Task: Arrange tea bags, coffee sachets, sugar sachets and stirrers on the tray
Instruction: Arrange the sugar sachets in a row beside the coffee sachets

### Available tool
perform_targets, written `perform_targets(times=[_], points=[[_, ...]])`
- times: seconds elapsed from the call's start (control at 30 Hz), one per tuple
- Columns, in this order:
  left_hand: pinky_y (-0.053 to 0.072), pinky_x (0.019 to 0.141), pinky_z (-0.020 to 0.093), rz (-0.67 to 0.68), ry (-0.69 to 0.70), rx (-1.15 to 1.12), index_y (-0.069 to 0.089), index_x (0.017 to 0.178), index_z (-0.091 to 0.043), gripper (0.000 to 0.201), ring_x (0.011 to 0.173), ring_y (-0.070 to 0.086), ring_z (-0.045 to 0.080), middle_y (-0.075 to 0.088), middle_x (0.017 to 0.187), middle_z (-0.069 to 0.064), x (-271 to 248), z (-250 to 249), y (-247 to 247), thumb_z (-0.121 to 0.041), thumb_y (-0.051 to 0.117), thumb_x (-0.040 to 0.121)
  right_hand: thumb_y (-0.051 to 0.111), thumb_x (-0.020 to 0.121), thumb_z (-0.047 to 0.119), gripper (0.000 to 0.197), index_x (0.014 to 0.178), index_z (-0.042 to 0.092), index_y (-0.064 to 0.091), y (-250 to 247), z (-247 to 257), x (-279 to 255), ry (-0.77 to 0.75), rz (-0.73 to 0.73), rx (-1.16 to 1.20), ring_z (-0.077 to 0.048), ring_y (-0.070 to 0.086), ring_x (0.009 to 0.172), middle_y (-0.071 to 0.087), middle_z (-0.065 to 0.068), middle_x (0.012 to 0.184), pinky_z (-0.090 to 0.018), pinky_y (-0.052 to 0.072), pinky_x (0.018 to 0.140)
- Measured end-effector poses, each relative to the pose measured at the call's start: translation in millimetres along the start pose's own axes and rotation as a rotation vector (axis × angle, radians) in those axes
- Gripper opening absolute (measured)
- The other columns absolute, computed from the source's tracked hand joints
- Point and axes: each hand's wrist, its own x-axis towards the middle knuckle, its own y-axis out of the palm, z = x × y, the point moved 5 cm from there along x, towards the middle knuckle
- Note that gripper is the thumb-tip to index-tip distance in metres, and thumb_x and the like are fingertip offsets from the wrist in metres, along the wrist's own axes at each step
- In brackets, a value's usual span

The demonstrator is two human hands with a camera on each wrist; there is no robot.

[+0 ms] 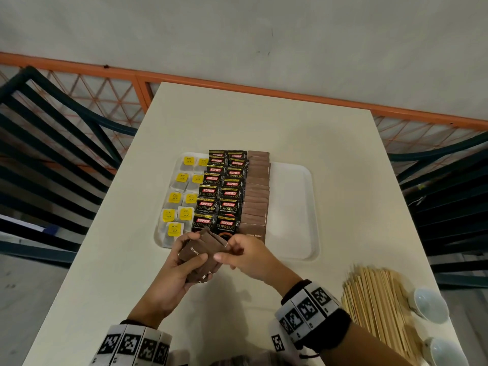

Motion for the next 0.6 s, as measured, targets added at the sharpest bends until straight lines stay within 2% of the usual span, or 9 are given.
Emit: perform_targets(times=[0.1, 0.2, 0.37, 0.47, 0.6], points=[[0.055, 0.055, 0.031, 0.008, 0.005, 0.016, 0.052, 0.103, -0.022, 0.036, 0.074, 0.069, 0.024, 0.061, 0.109, 0.005, -1, -2, 0, 0.01, 0.047, 0.087, 0.067, 0.083, 0.023, 0.013, 0.077, 0.019, 0.057, 2, 1, -1, 0.017, 0.067, 0.189, -0.003, 0.058, 0.057, 0.062, 0.002, 0.068, -0.014, 0.046, 0.055], [0.055, 0.055, 0.032, 0.011, 0.005, 0.03, 0.051, 0.099, -0.022, 0.035, 0.074, 0.068, 0.023, 0.063, 0.104, 0.004, -2, -1, -1, 0.01, 0.047, 0.086, 0.064, 0.085, 0.014, 0.007, 0.08, 0.015, 0.059, -6, 0, -2, 0.023, 0.061, 0.348, -0.006, 0.062, 0.06, 0.064, -0.004, 0.073, -0.015, 0.05, 0.057], [0.055, 0.055, 0.032, -0.011, -0.003, 0.042, 0.051, 0.096, -0.022, 0.035, 0.077, 0.063, 0.027, 0.062, 0.104, 0.005, -2, -1, -3, 0.011, 0.047, 0.086, 0.058, 0.089, 0.01, 0.005, 0.093, 0.012, 0.061, -12, -5, -2, 0.006, 0.061, 0.338, -0.007, 0.062, 0.071, 0.064, -0.006, 0.088, -0.017, 0.054, 0.064], [0.055, 0.054, 0.032, -0.026, -0.008, 0.03, 0.051, 0.096, -0.022, 0.036, 0.08, 0.061, 0.034, 0.06, 0.106, 0.008, -2, -2, -4, 0.012, 0.047, 0.086, 0.055, 0.091, 0.01, 0.017, 0.106, 0.006, 0.062, -20, -11, 0, -0.014, -0.023, 0.312, -0.011, 0.058, 0.079, 0.061, -0.007, 0.095, -0.019, 0.053, 0.066], [0.055, 0.055, 0.031, -0.042, -0.007, 0.019, 0.052, 0.097, -0.023, 0.036, 0.083, 0.061, 0.036, 0.059, 0.109, 0.01, -2, -3, -8, 0.011, 0.047, 0.086, 0.057, 0.089, 0.006, 0.018, 0.105, 0.003, 0.064, -40, -20, 1, -0.015, -0.184, 0.284, -0.012, 0.059, 0.073, 0.064, -0.008, 0.091, -0.016, 0.052, 0.065]])
